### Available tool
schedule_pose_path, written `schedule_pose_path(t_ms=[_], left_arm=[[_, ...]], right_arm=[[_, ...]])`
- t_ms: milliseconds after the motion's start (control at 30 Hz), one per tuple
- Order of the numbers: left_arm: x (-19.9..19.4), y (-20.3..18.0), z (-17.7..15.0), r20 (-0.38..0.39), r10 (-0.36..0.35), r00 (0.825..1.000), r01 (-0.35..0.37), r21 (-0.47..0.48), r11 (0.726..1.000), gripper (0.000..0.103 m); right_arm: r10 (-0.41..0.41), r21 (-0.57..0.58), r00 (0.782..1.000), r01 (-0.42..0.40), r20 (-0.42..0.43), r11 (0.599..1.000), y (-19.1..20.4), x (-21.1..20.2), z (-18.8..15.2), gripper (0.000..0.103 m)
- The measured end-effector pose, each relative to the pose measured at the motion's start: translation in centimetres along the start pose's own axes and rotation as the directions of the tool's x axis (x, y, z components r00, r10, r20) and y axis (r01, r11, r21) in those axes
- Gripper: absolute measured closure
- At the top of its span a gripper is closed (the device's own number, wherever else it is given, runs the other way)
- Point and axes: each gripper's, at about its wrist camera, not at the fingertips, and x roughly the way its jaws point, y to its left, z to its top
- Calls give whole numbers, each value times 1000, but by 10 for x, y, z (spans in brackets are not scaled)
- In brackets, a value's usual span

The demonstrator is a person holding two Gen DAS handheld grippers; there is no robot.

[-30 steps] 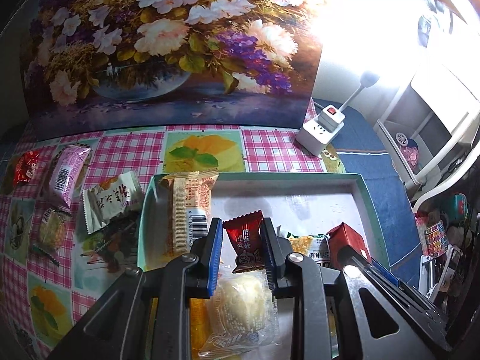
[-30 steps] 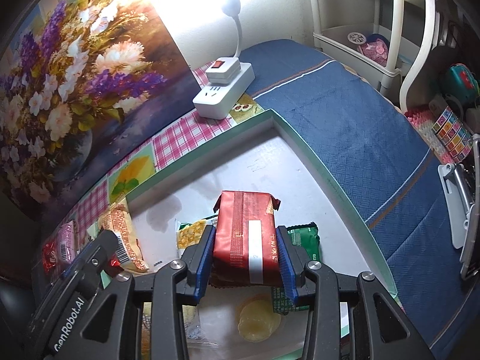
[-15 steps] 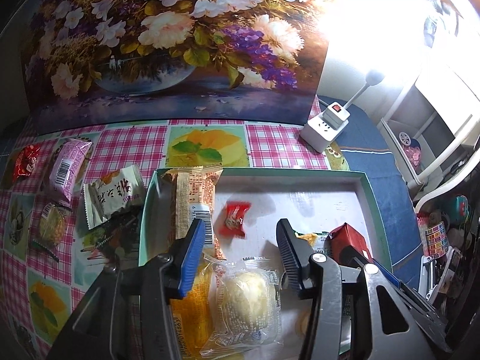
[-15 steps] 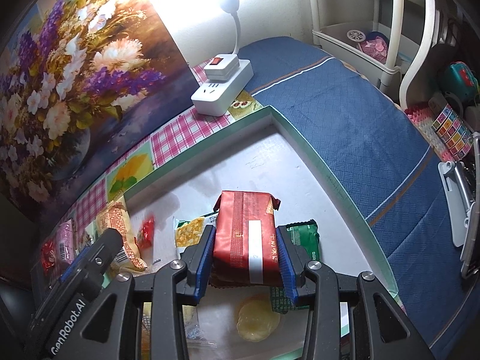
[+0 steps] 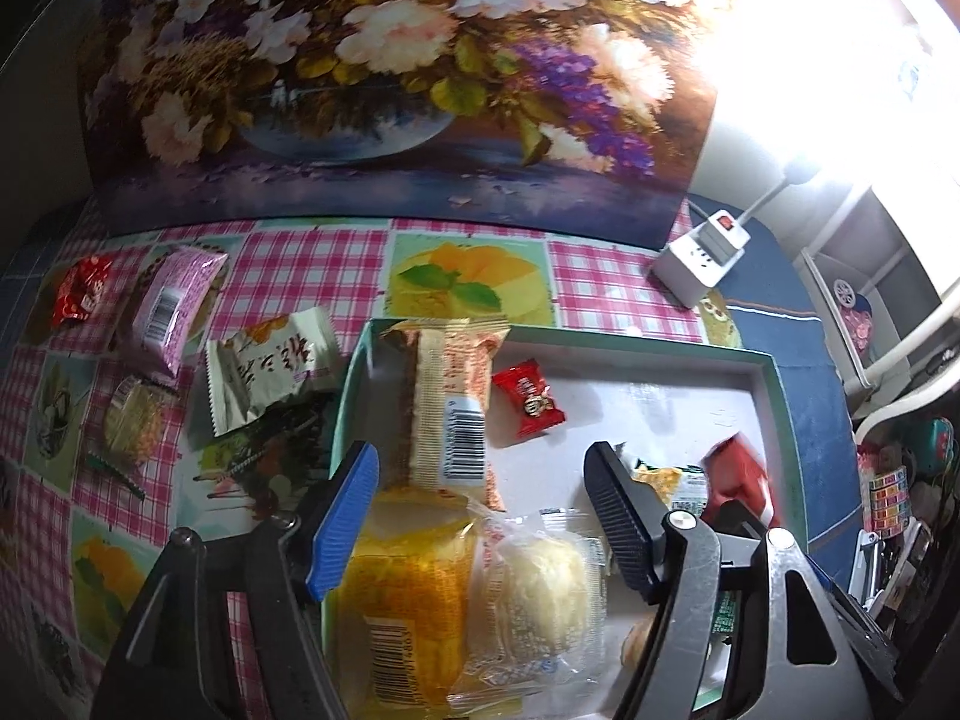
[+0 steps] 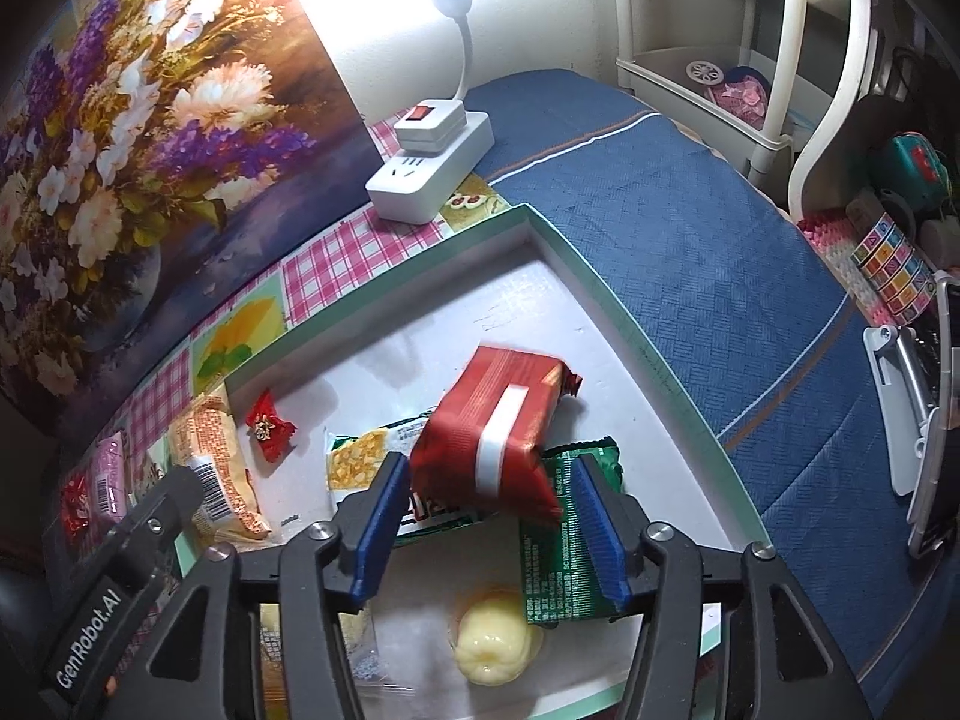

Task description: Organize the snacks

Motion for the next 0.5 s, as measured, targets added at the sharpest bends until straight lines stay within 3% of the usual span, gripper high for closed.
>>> schedule_pose_path(t_ms=[67,233,500], left_arm=[[1,4,0,-7,7,1000,-7,-13,1000,18],[2,11,0,-17,37,999,-38,-31,999,18],[9,26,-2,-54,101,993,-104,-59,993,13]], right_arm=[[-8,4,1000,8,0,1000,-1,0,0,37],[-21,10,1000,22,-7,1000,-2,2,0,27],[-22,-3,1000,22,-15,1000,1,4,0,24]])
